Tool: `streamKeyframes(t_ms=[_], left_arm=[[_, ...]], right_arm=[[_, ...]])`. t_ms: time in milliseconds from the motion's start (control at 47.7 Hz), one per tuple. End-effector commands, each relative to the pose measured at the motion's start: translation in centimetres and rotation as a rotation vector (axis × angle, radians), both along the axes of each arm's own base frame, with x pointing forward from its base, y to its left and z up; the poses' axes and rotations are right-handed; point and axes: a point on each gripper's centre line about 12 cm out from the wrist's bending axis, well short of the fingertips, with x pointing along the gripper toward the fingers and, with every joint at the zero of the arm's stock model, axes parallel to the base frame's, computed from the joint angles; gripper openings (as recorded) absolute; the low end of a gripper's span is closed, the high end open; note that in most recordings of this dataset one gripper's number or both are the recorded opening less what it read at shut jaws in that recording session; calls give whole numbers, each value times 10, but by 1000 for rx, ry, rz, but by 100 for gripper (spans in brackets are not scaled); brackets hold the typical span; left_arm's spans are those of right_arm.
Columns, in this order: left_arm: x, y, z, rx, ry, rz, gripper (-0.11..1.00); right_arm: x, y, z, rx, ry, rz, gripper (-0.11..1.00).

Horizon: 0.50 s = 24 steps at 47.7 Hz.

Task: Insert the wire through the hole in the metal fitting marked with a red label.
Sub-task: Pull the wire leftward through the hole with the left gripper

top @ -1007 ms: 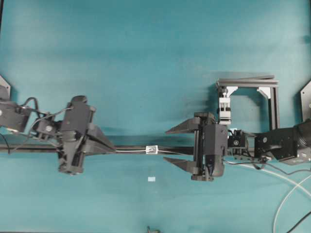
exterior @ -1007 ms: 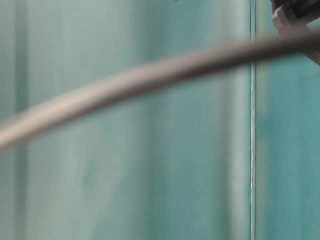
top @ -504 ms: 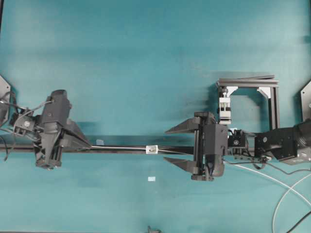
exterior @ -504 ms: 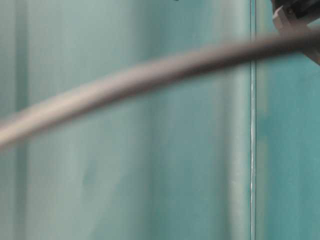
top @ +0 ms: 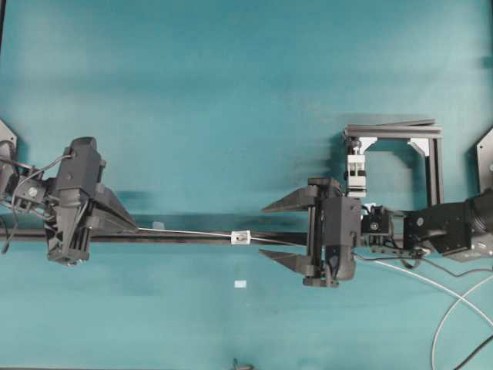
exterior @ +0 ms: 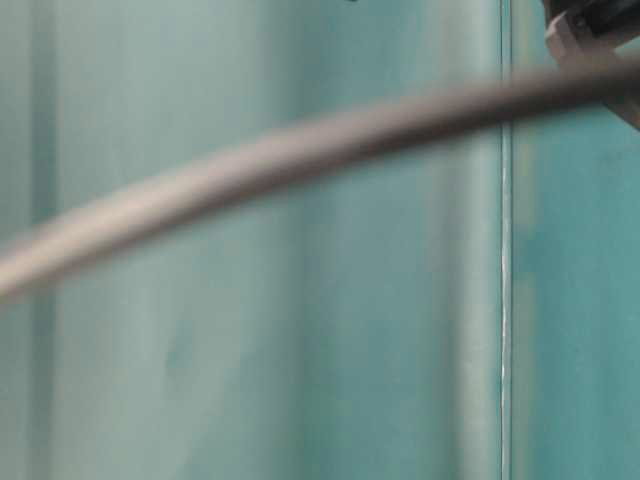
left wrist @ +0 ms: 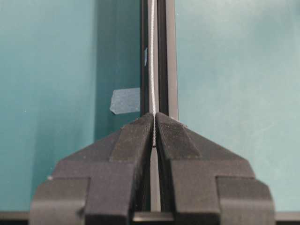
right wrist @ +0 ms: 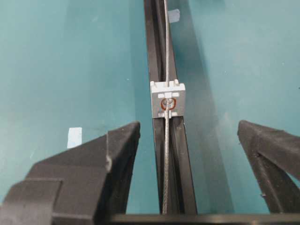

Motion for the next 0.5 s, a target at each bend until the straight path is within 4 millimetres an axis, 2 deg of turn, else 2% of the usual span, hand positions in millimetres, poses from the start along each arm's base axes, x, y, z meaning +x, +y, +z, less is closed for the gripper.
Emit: streamKeyframes(t_ms=[0, 147, 273, 399, 483], left_arm=[[4, 0, 5, -5, -18, 3, -10], [5, 1, 6, -8, -18, 9, -10], [7, 4, 6, -6, -21, 21, 0], [8, 6, 6, 2, -23, 22, 22], [7, 6, 6, 3, -23, 25, 47]], right_arm=[[4, 3, 15, 18, -40, 4, 92], [3, 4, 14, 20, -27, 10, 92], [4, 4, 14, 21, -27, 10, 92], [4, 3, 14, 21, -27, 9, 92], [4, 4, 15, 22, -30, 10, 92]])
